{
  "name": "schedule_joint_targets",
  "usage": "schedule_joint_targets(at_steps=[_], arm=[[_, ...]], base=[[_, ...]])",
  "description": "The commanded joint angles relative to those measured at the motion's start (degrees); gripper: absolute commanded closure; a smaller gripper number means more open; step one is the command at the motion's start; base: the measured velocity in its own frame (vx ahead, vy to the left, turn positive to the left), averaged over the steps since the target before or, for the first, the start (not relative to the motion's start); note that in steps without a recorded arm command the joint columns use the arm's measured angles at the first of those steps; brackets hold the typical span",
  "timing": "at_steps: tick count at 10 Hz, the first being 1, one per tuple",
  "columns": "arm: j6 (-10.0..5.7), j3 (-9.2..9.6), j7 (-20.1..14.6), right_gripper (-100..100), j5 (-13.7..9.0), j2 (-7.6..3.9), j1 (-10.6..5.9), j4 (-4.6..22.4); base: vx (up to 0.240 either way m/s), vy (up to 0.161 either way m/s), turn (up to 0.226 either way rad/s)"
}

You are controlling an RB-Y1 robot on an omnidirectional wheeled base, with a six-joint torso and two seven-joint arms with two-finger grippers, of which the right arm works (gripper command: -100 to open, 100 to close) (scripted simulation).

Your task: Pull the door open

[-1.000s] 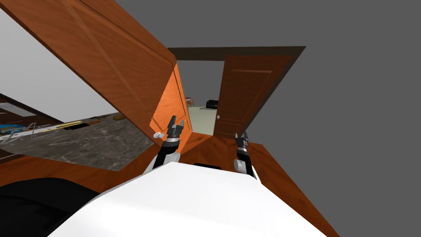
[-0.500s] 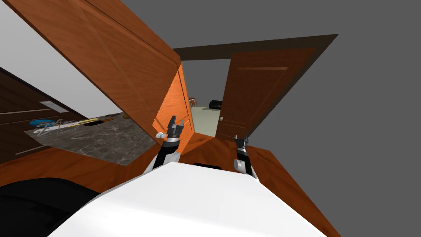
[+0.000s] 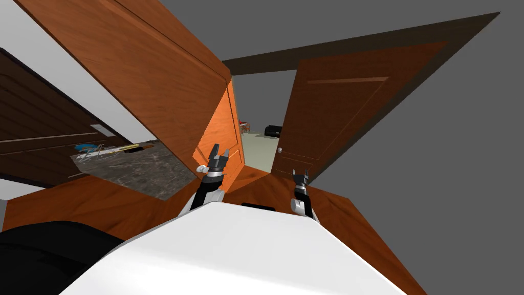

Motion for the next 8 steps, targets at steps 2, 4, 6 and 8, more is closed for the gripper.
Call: schedule_joint_targets(at_steps=[2, 4, 6, 8], arm=[[-1.39, -0.53, -3.88, -100, -1.87, -0.23, -1.46, 4.22], [-2.16, -0.90, -6.55, -100, -3.23, -0.23, -2.42, 7.15], [-2.93, -1.27, -9.23, -100, -4.59, -0.23, -3.39, 9.96], [-3.68, -1.63, -11.82, -100, -5.91, -0.19, -4.33, 12.68]], base=[[0.101, -0.009, 0.146], [0.104, -0.006, 0.124], [0.110, -0.021, 0.163], [0.097, -0.022, 0.142]])
